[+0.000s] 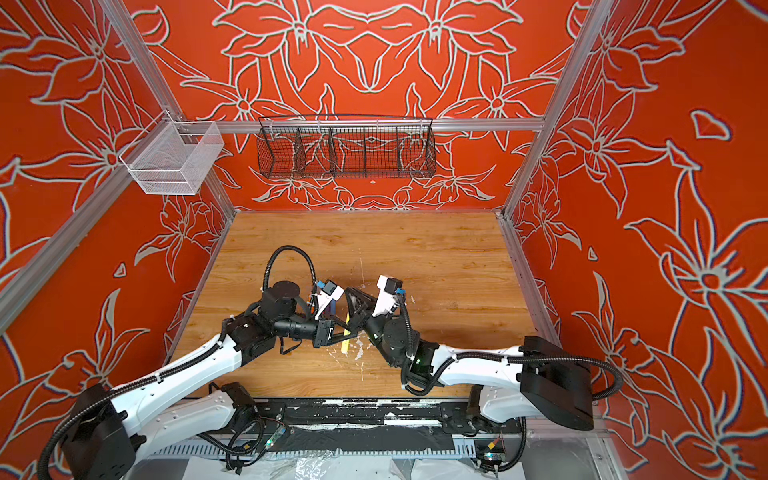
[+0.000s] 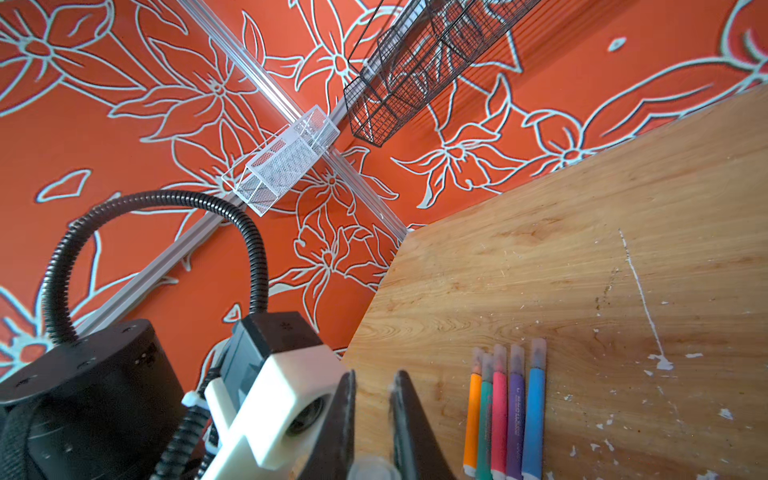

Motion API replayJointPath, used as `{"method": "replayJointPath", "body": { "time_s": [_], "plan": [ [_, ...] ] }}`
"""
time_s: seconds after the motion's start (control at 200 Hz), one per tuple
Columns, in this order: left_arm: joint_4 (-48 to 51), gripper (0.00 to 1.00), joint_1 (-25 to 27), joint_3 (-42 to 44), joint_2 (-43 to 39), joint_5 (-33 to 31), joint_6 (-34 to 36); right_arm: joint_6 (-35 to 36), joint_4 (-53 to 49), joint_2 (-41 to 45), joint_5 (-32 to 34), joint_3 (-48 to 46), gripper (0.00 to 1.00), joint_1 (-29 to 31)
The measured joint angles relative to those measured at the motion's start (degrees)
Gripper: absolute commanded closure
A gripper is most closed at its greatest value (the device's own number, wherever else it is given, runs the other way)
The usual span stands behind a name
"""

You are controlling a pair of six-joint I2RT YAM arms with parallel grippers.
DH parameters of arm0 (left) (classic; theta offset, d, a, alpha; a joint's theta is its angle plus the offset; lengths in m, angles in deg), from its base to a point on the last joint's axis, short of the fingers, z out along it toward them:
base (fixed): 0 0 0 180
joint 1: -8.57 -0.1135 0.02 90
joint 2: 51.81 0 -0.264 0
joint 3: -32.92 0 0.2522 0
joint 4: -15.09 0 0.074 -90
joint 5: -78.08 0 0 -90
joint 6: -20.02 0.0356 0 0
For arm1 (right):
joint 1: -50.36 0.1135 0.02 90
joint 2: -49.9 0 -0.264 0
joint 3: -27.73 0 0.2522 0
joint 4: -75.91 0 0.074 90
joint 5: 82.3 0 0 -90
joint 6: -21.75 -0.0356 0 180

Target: Insert the pens into the pen caps

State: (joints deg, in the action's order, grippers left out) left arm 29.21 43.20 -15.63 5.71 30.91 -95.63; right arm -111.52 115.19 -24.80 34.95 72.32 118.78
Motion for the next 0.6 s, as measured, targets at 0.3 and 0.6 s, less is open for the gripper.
{"method": "replayJointPath", "body": {
  "time_s": [0.3,0.6],
  "plan": [
    [2.7,1.00,0.0,0.1,-1.8,-4.2,3.9,0.7,7.8,-2.1,-1.2,-2.4,1.00,0.0],
    [4.8,1.00,0.0,-0.5,0.4,-5.5,5.9,2.9,18.1,-7.2,-2.8,-4.9,1.00,0.0]
  ]
}}
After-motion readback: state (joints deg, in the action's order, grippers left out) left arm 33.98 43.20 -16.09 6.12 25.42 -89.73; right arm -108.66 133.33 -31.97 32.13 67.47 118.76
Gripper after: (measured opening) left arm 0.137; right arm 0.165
